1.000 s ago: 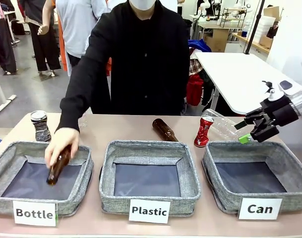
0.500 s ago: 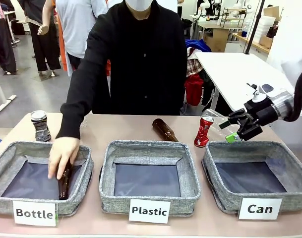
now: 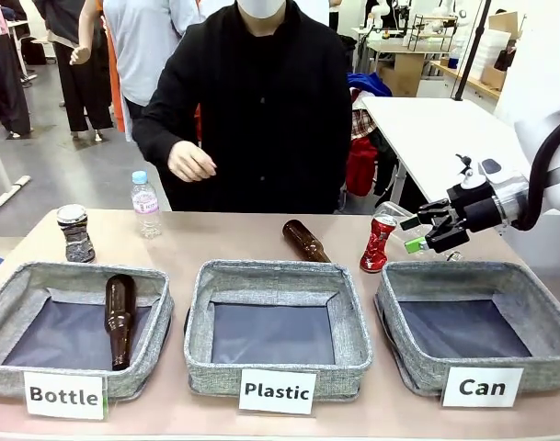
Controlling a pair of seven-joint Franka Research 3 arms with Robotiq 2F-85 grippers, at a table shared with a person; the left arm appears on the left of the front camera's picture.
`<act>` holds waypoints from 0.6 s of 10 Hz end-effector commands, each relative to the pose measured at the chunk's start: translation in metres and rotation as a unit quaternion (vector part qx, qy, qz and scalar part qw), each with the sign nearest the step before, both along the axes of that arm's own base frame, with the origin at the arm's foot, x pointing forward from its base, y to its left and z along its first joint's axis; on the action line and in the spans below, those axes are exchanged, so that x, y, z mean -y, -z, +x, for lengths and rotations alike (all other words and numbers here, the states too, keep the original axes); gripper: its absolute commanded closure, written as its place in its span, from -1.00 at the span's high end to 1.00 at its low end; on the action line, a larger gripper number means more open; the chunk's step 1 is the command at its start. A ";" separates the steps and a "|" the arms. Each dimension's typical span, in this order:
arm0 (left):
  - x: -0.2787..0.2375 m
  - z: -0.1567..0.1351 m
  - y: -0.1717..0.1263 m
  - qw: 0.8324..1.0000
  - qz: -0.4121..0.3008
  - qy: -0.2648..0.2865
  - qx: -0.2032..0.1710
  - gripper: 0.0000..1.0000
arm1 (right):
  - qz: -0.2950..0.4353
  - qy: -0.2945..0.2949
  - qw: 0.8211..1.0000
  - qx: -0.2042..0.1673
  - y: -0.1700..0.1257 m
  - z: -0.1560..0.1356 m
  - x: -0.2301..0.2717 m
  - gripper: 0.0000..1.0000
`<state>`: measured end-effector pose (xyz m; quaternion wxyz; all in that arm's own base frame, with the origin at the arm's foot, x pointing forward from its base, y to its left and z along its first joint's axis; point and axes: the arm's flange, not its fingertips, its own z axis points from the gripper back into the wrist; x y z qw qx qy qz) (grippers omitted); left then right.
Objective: Sort the can waste into the basket.
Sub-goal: Pick up the can waste from the table and place it in the right Fabric basket.
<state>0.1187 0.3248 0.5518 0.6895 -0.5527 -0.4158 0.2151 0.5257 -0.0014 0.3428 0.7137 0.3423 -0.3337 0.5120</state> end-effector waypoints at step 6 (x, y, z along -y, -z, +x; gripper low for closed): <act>0.182 0.093 0.102 0.950 0.089 0.233 -0.188 1.00 | -0.003 0.088 0.996 0.014 0.014 0.012 -0.006 1.00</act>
